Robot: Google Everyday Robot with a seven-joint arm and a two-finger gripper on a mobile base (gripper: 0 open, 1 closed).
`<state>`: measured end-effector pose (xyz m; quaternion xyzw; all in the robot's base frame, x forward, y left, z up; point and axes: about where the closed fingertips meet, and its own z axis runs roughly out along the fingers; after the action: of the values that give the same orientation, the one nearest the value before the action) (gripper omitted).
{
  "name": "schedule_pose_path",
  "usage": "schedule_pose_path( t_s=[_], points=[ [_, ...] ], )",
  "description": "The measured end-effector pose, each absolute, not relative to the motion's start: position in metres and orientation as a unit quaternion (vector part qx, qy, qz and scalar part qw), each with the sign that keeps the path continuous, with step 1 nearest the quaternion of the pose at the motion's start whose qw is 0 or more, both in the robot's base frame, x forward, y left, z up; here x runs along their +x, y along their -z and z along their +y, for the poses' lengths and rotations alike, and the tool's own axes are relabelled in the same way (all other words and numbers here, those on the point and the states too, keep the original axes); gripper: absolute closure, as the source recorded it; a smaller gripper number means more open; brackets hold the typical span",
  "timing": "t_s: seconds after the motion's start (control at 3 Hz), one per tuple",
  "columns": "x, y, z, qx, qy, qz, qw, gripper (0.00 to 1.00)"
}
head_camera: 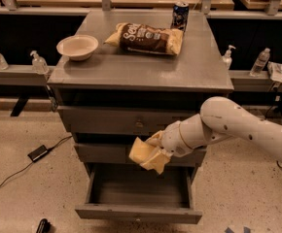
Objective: Place sponge into bottom drawer
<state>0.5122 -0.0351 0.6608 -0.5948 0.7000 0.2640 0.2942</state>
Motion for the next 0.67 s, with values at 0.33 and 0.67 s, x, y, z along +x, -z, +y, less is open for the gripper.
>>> schedule_pose_path(
  t_s=[0.33, 0.67],
  points=[
    [0.511, -0.659, -0.032, -0.601, -0.268, 0.692, 0.296, 1.0],
    [0.515, -0.619, -0.044, -0.61, -0.267, 0.687, 0.291, 1.0]
  ],
)
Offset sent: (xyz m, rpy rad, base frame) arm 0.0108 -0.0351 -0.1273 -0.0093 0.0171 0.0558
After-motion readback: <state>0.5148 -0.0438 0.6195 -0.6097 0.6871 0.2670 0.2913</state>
